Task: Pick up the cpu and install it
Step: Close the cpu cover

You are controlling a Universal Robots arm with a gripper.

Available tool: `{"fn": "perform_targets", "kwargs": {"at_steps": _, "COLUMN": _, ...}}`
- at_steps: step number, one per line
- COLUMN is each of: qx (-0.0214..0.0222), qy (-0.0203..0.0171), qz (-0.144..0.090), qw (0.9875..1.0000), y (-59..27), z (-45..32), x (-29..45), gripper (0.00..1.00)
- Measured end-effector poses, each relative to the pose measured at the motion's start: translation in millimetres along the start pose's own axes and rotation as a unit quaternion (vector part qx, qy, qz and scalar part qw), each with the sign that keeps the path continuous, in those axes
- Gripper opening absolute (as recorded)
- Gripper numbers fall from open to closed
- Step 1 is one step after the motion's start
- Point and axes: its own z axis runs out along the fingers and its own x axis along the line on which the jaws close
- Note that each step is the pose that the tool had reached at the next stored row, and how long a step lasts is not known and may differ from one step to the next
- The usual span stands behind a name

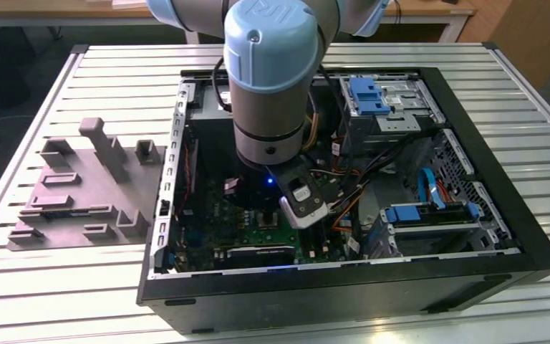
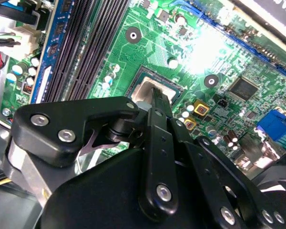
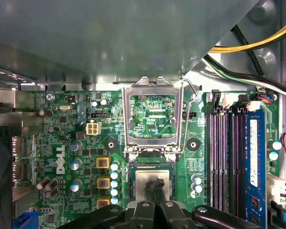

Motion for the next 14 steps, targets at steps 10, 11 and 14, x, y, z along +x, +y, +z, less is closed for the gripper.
{"fn": "perform_targets", "kwargs": {"at_steps": 10, "qx": -0.0002, "qy": -0.0002, "qz": 0.000, "qw": 1.0000, "y": 0.4, "z": -17.1, "x": -0.1, "gripper": 0.11}}
{"fn": "perform_targets", "kwargs": {"at_steps": 11, "qx": -0.0002, "qy": -0.0003, "qz": 0.000, "qw": 1.0000, "y": 0.4, "z": -19.0, "x": -0.1, "gripper": 0.11}}
{"fn": "perform_targets", "kwargs": {"at_steps": 14, "qx": -0.0002, "qy": -0.0006, "qz": 0.000, "qw": 1.0000, "y": 0.5, "z": -23.2, "x": 0.0, "gripper": 0.11}}
